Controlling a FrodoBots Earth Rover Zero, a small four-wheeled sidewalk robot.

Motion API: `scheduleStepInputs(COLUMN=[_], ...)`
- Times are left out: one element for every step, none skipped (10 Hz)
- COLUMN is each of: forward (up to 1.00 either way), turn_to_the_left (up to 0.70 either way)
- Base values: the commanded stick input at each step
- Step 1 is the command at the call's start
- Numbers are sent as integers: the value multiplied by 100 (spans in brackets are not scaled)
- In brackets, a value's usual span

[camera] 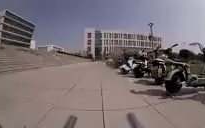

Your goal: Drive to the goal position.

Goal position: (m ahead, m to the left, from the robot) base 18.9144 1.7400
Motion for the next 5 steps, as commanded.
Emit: scheduleStepInputs(forward=[85, 85, 85, 85, 85], turn_to_the_left=[0, 0, 0, 0, 0])
